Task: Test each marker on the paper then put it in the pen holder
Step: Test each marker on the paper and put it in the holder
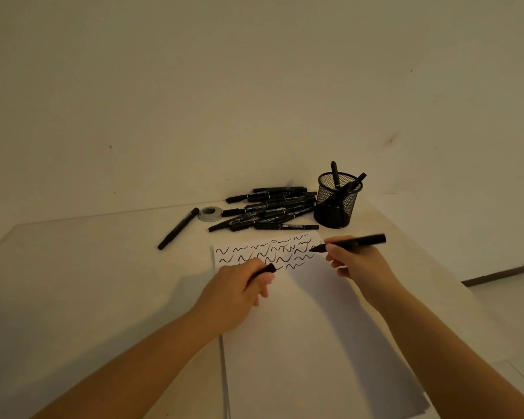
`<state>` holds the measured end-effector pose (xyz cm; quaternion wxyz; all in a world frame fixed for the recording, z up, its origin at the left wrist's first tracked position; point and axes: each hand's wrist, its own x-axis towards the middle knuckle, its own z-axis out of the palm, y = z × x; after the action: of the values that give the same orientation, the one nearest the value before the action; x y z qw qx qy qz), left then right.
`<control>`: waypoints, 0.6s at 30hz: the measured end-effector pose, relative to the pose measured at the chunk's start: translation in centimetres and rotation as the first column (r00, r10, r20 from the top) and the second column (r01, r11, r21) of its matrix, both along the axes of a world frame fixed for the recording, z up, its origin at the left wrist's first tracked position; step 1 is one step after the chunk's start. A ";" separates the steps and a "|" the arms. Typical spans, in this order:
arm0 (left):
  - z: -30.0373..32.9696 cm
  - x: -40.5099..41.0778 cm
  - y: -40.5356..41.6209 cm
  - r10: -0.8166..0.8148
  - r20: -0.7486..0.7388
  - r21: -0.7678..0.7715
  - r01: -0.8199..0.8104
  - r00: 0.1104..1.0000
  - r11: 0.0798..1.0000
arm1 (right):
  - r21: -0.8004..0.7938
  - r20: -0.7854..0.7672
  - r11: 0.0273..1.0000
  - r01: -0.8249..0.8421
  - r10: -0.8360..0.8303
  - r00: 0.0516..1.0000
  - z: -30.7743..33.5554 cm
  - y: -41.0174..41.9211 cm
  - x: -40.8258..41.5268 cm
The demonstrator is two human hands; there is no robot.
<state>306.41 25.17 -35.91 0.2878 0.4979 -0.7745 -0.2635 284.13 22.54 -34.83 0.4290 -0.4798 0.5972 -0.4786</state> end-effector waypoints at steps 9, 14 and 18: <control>-1.5 -2.2 -0.1 -0.095 -0.035 -0.004 0.095 0.995 0.995 | -0.282 -0.167 0.944 0.171 -0.224 0.960 -2.3 -2.5 0.4; -1.5 -2.1 -0.2 -0.089 -0.049 0.028 0.090 0.995 0.996 | -0.232 -0.234 0.972 0.036 -0.091 0.968 -2.8 -2.8 0.2; -1.4 -2.1 -0.2 -0.087 -0.045 0.049 0.089 0.995 0.995 | -0.205 -0.289 0.979 -0.017 -0.044 0.956 -2.9 -3.2 0.2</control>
<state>304.34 24.98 -37.33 0.2796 0.4646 -0.7825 -0.3060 284.30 19.39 -37.75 0.2811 -0.5828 0.6048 -0.4644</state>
